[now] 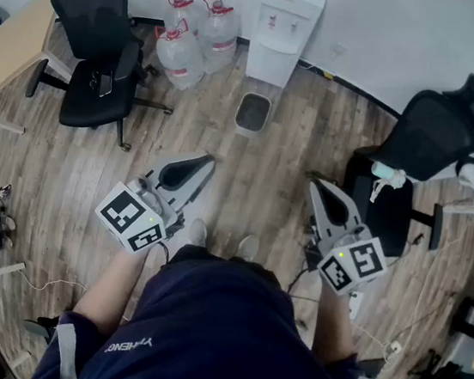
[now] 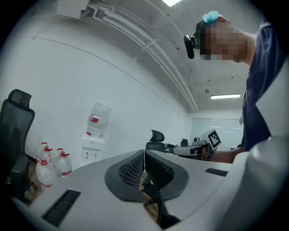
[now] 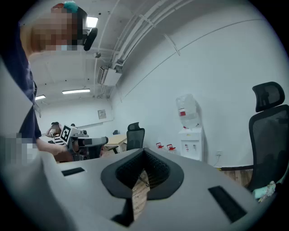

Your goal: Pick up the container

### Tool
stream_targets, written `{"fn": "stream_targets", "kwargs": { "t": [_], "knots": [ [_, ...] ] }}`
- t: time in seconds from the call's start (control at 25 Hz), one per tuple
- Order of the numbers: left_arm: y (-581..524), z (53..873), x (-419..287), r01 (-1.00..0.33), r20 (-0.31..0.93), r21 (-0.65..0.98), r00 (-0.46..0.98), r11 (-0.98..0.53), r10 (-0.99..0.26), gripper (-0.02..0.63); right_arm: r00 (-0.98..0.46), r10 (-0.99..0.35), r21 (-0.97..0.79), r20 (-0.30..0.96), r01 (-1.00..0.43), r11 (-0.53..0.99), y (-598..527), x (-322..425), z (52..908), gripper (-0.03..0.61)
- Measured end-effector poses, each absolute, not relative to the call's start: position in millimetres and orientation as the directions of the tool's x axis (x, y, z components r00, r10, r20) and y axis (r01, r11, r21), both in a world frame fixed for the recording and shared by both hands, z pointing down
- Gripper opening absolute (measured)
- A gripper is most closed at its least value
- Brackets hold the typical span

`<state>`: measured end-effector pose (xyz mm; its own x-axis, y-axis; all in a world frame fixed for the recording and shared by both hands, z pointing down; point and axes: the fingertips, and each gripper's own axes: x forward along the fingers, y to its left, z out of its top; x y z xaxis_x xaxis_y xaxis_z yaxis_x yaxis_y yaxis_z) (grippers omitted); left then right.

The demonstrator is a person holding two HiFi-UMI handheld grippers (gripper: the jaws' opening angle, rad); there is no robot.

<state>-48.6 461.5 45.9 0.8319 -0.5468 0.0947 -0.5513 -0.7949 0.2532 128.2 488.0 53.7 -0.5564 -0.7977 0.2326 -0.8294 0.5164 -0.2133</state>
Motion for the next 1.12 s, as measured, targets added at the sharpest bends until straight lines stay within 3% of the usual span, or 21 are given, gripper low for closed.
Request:
{"fn": "stream_targets", "kwargs": {
  "t": [0.76, 1.12],
  "knots": [
    [505.3, 56.8, -10.7, -0.615, 0.129, 0.254, 0.787, -0.747, -0.604, 0.026, -0.606, -0.769, -0.254, 0.204, -0.791, 0.557, 529.1, 177.7, 65.7, 0.011],
    [460.3, 71.8, 0.7, -0.603, 0.130, 0.263, 0.796, -0.753, -0.591, 0.026, -0.576, -0.785, -0.269, 0.227, -0.812, 0.518, 492.4, 199.0, 80.8, 0.011]
  ]
}}
